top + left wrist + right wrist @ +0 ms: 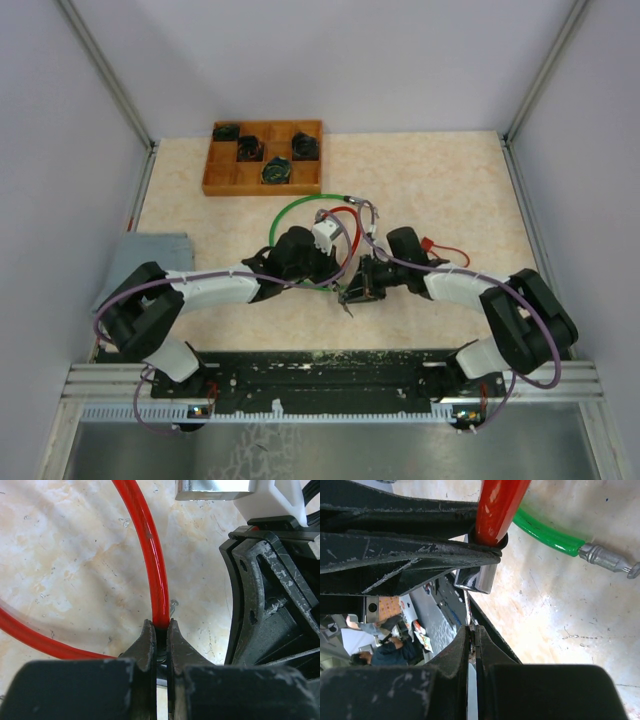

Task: Unlock with the key
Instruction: Unlock the lock.

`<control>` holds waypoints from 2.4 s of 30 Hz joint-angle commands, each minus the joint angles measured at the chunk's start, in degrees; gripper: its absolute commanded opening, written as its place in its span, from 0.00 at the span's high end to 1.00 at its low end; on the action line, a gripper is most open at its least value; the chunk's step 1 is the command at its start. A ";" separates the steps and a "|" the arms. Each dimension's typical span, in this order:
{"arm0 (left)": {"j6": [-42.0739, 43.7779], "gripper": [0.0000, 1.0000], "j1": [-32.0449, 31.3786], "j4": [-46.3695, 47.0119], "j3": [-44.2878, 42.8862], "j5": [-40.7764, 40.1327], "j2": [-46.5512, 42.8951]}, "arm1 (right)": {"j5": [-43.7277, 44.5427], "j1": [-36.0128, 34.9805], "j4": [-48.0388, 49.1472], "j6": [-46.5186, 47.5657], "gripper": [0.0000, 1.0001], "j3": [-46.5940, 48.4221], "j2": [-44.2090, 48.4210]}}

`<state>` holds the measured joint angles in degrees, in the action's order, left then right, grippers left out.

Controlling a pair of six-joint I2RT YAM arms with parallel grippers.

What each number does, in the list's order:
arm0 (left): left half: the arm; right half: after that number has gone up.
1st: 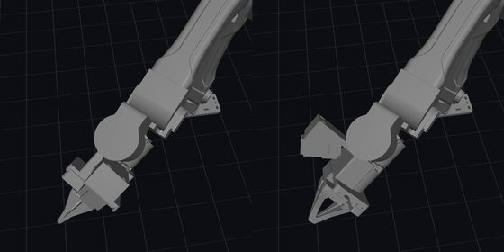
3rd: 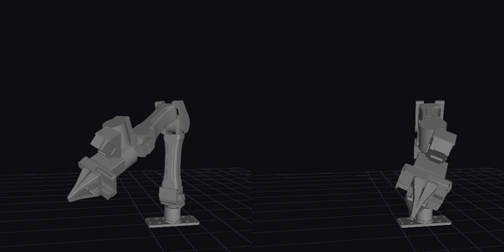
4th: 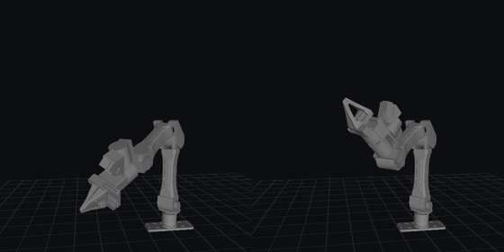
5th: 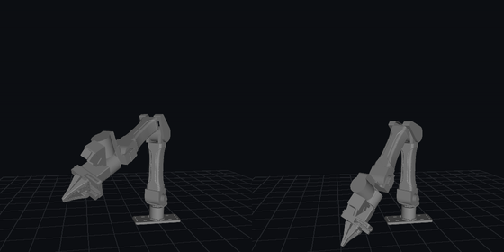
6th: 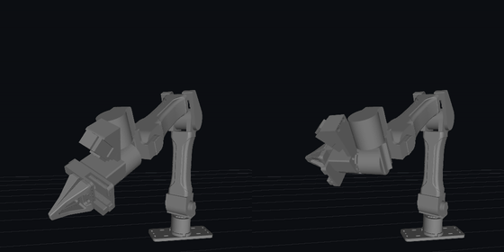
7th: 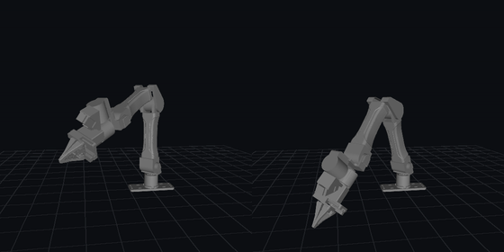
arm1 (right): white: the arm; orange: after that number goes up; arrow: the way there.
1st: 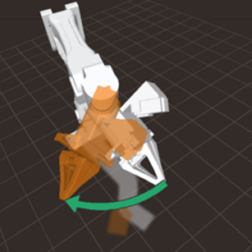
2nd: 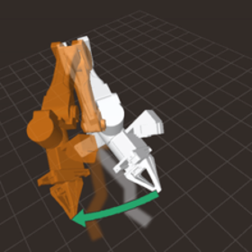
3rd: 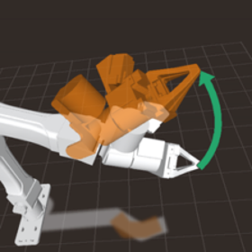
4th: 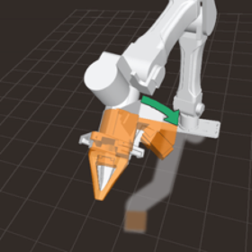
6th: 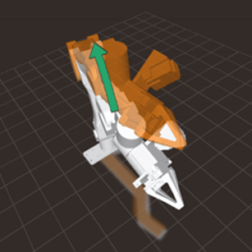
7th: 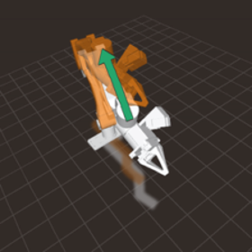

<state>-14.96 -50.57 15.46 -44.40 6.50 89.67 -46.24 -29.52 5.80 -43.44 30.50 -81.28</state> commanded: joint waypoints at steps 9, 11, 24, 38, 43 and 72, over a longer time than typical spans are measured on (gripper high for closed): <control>2.67 1.00 -2.66 4.22 -0.11 -3.43 -1.70 | 0.50 -0.42 -5.92 1.22 1.00 6.83 -0.55; 2.95 1.00 -3.10 3.93 -0.38 -4.66 -1.53 | 0.24 0.04 -5.98 0.53 1.00 7.34 -0.27; 5.93 1.00 -7.18 4.14 -0.42 -13.09 -1.43 | -0.34 3.30 -6.95 -3.29 1.00 8.61 0.96; 3.98 1.00 -8.23 9.71 1.37 -15.59 -2.40 | -0.32 4.56 -10.31 -2.13 1.00 9.16 2.01; 3.25 1.00 -8.23 10.73 1.22 -16.68 -0.70 | -0.98 4.38 -12.75 -0.51 1.00 8.96 2.47; 3.42 1.00 -8.56 10.97 1.29 -17.83 2.23 | 0.17 3.05 -20.14 3.92 1.00 10.31 3.65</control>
<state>-11.68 -58.78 23.22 -43.13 -10.94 92.12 -46.09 -26.13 -13.13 -41.67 38.46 -79.72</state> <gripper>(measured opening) 0.042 0.026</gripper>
